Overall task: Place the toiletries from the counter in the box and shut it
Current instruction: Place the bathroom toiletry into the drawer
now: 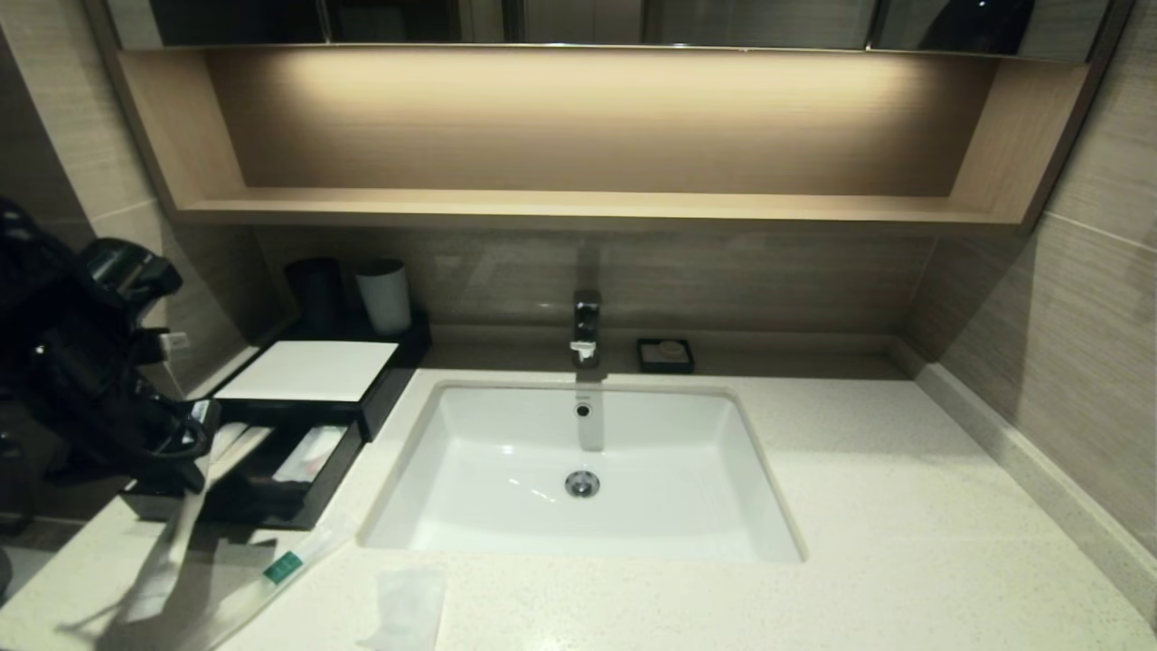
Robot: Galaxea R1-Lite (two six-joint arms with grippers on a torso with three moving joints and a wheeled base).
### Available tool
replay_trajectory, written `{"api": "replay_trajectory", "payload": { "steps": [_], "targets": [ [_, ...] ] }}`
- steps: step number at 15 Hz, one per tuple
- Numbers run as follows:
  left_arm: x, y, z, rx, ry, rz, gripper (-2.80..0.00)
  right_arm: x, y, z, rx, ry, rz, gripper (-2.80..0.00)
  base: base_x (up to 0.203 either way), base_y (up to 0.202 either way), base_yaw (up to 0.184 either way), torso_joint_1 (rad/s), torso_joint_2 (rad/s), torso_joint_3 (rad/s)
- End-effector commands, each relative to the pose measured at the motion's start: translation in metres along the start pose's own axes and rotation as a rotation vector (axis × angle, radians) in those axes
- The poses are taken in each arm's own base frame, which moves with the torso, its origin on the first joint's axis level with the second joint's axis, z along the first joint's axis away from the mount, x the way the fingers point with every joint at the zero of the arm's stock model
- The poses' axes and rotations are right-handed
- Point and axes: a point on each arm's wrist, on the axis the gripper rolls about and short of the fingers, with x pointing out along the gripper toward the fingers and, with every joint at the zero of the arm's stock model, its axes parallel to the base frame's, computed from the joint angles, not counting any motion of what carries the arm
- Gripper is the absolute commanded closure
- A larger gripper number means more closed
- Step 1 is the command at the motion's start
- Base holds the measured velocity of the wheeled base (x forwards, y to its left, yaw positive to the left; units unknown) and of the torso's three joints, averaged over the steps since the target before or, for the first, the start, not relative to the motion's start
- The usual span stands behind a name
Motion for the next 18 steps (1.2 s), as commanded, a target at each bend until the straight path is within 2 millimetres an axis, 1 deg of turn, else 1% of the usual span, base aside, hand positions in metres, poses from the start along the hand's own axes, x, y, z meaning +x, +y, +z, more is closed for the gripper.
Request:
{"api": "replay_trajectory", "payload": {
  "steps": [1, 2, 3, 6, 8, 9, 14, 18],
  "targets": [
    [-0.008, 0.009, 0.003, -0.009, 0.052, 0.019, 0.00, 0.000, 0.000, 0.000, 0.000, 0.002, 0.001, 0.00, 0.000, 0.000, 0.000, 0.000, 0.00, 0.000],
    [-0.012, 0.011, 0.004, -0.009, 0.073, 0.024, 0.00, 0.000, 0.000, 0.000, 0.000, 0.002, 0.001, 0.00, 0.000, 0.000, 0.000, 0.000, 0.00, 0.000],
    [-0.009, 0.017, 0.007, -0.014, 0.094, 0.030, 0.00, 0.000, 0.000, 0.000, 0.000, 0.001, 0.000, 0.00, 0.000, 0.000, 0.000, 0.000, 0.00, 0.000],
    [0.005, 0.030, 0.016, -0.038, 0.145, 0.043, 0.00, 0.000, 0.000, 0.000, 0.000, 0.002, 0.000, 0.00, 0.000, 0.000, 0.000, 0.000, 0.00, 0.000],
    [0.018, 0.035, 0.022, -0.036, 0.180, 0.046, 0.00, 0.000, 0.000, 0.000, 0.000, 0.002, 0.000, 0.00, 0.000, 0.000, 0.000, 0.000, 0.00, 0.000],
    [0.022, 0.037, 0.024, -0.031, 0.186, 0.045, 0.00, 0.000, 0.000, 0.000, 0.000, 0.004, 0.000, 0.00, 0.000, 0.000, 0.000, 0.000, 0.00, 0.000],
    [0.026, 0.033, 0.035, -0.013, 0.174, 0.035, 0.00, 0.000, 0.000, 0.000, 0.000, 0.002, 0.000, 0.00, 0.000, 0.000, 0.000, 0.000, 0.00, 0.000],
    [0.038, 0.025, 0.048, 0.010, 0.178, 0.028, 0.00, 0.000, 0.000, 0.000, 0.000, 0.004, -0.001, 0.00, 0.000, 0.000, 0.000, 0.000, 0.00, 0.000]
  ]
}}
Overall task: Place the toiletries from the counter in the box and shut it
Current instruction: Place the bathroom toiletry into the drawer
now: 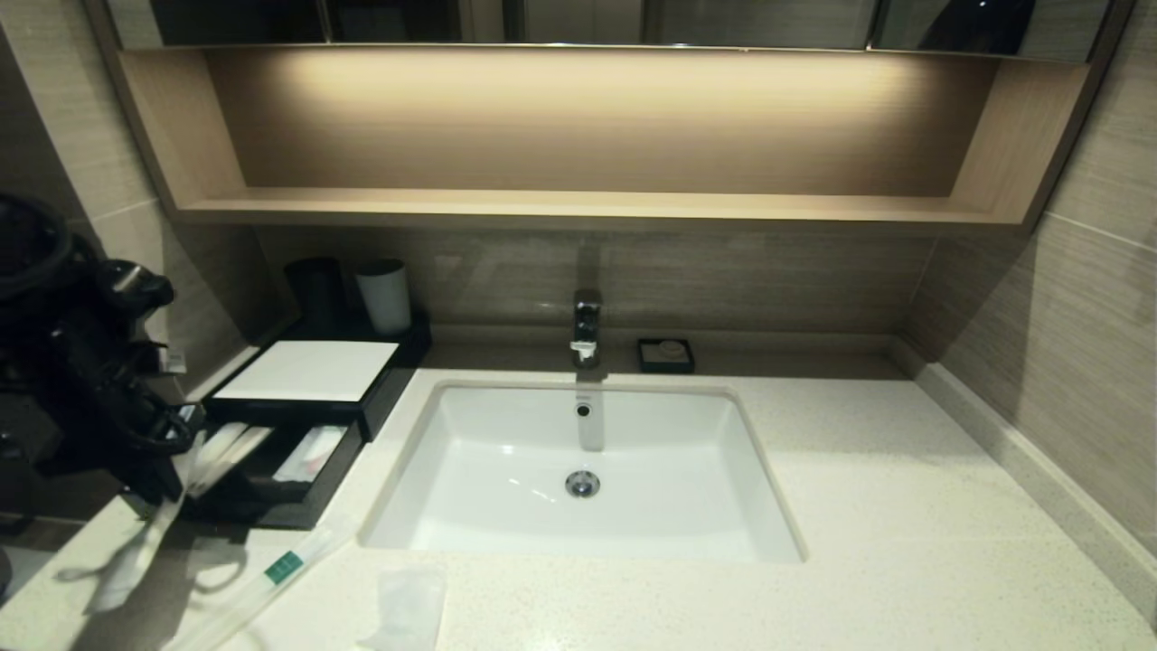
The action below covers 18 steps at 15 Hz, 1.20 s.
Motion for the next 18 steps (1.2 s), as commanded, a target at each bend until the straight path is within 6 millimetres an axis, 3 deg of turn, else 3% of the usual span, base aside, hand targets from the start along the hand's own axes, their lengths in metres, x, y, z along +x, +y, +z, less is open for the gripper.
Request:
{"api": "replay_trajectory", "payload": {
  "steps": [1, 7, 18],
  "targets": [
    [0.008, -0.004, 0.011, 0.008, 0.009, -0.001, 0.00, 0.000, 0.000, 0.000, 0.000, 0.002, 0.001, 0.00, 0.000, 0.000, 0.000, 0.000, 0.00, 0.000],
    [0.022, -0.017, 0.026, 0.041, 0.017, -0.010, 0.00, 0.000, 0.000, 0.000, 0.000, 0.002, 0.001, 0.00, 0.000, 0.000, 0.000, 0.000, 0.00, 0.000],
    [0.043, -0.016, 0.063, 0.017, -0.019, -0.028, 0.00, 0.000, 0.000, 0.000, 0.000, 0.002, -0.001, 0.00, 0.000, 0.000, 0.000, 0.000, 0.00, 0.000]
  ]
}}
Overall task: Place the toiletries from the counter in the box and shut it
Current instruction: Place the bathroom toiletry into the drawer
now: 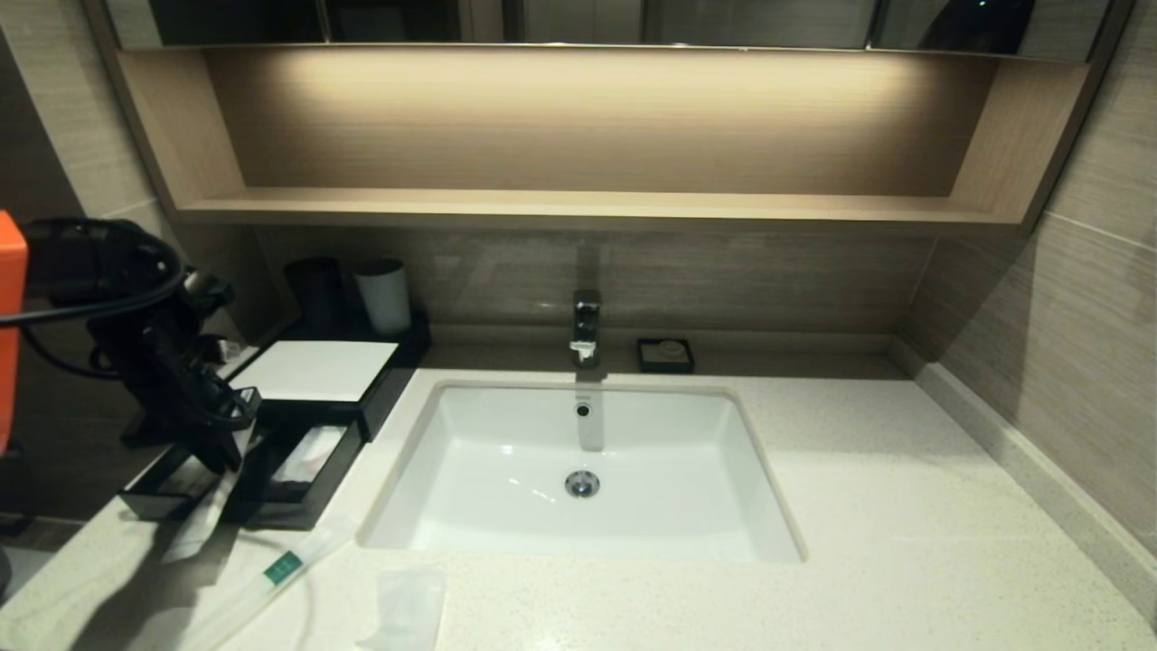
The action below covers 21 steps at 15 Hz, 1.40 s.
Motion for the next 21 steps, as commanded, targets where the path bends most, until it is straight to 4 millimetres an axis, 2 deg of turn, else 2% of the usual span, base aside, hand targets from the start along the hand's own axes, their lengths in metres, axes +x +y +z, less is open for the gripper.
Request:
{"api": "replay_trajectory", "payload": {
  "steps": [1, 13, 18, 21],
  "targets": [
    [0.006, 0.003, 0.005, -0.009, 0.001, 0.002, 0.00, 0.000, 0.000, 0.000, 0.001, 0.002, -0.001, 0.00, 0.000, 0.000, 0.000, 0.000, 0.00, 0.000],
    [0.004, 0.013, 0.022, -0.078, -0.158, -0.051, 0.00, 0.000, 0.000, 0.000, 0.001, 0.003, -0.001, 0.00, 0.000, 0.000, 0.000, 0.000, 0.00, 0.000],
    [0.012, 0.023, 0.032, -0.106, -0.208, -0.056, 0.00, 0.000, 0.000, 0.000, 0.001, 0.003, 0.000, 0.00, 0.000, 0.000, 0.000, 0.000, 0.00, 0.000],
    [0.017, 0.024, 0.030, -0.094, -0.185, -0.050, 0.00, 0.000, 0.000, 0.000, 0.001, 0.003, -0.001, 0.00, 0.000, 0.000, 0.000, 0.000, 0.00, 0.000]
  ]
}}
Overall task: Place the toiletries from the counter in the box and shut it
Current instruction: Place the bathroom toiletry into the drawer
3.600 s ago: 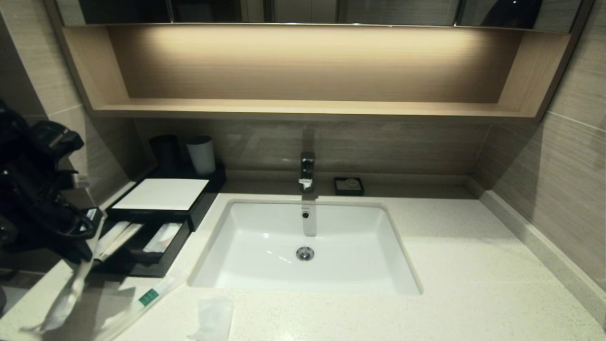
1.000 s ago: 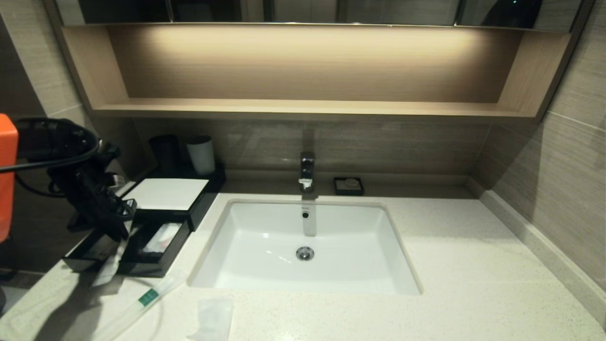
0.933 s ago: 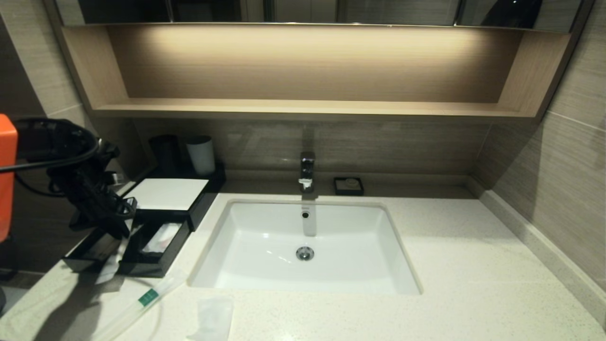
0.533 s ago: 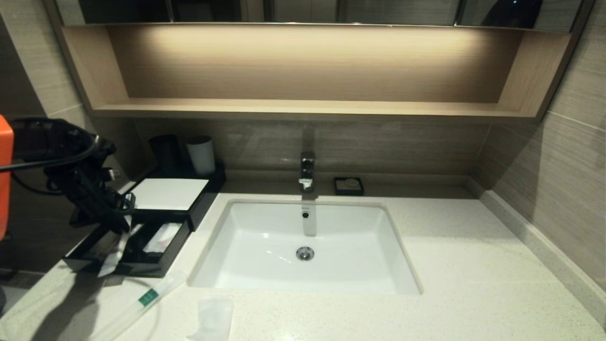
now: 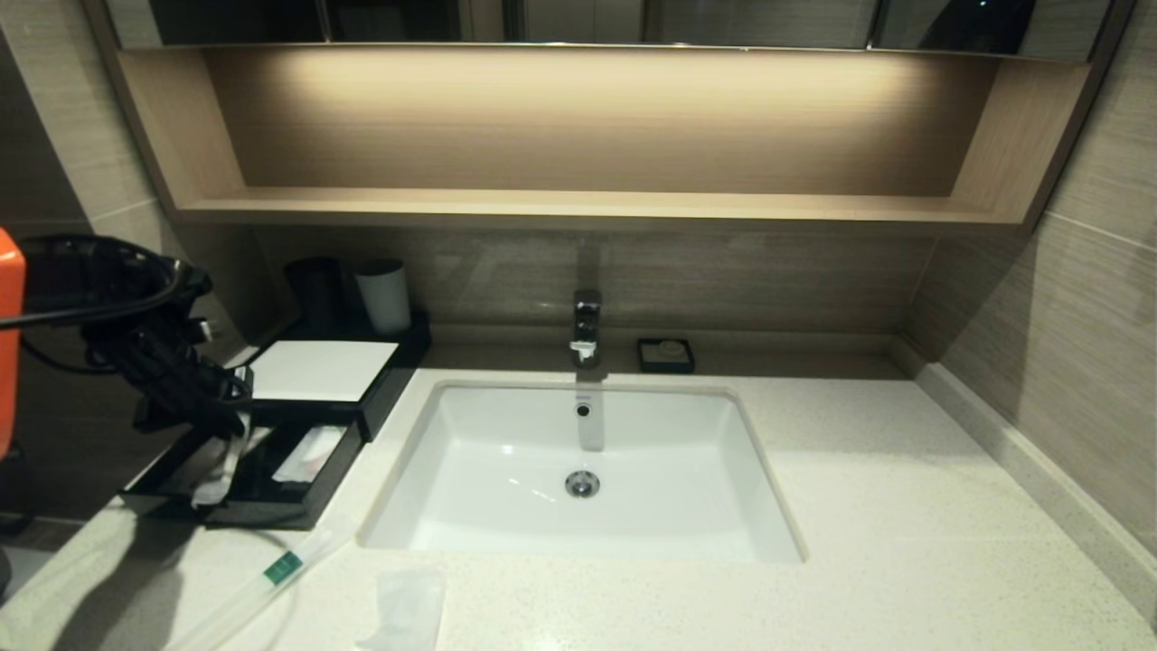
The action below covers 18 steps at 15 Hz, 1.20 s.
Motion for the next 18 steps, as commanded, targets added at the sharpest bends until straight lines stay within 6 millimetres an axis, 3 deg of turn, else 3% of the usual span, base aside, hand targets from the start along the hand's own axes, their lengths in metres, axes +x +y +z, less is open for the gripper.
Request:
{"api": "replay_trajectory", "payload": {
  "steps": [1, 16, 17, 18],
  "targets": [
    [0.004, 0.001, -0.003, 0.007, 0.026, 0.004, 0.00, 0.000, 0.000, 0.000, 0.000, 0.003, -0.001, 0.00, 0.000, 0.000, 0.000, 0.000, 0.00, 0.000],
    [-0.004, 0.001, -0.009, 0.020, 0.045, 0.016, 0.00, 0.000, 0.000, 0.000, 0.000, 0.003, 0.001, 0.00, 0.000, 0.000, 0.000, 0.000, 0.00, 0.000],
    [-0.003, 0.001, -0.008, 0.020, 0.046, 0.020, -2.80, 0.000, 0.000, 0.000, 0.000, 0.003, 0.000, 0.00, 0.000, 0.000, 0.000, 0.000, 0.00, 0.000],
    [-0.003, 0.001, -0.007, 0.020, 0.042, 0.018, -2.80, 0.000, 0.000, 0.000, 0.000, 0.003, -0.001, 0.00, 0.000, 0.000, 0.000, 0.000, 0.00, 0.000]
  ]
}}
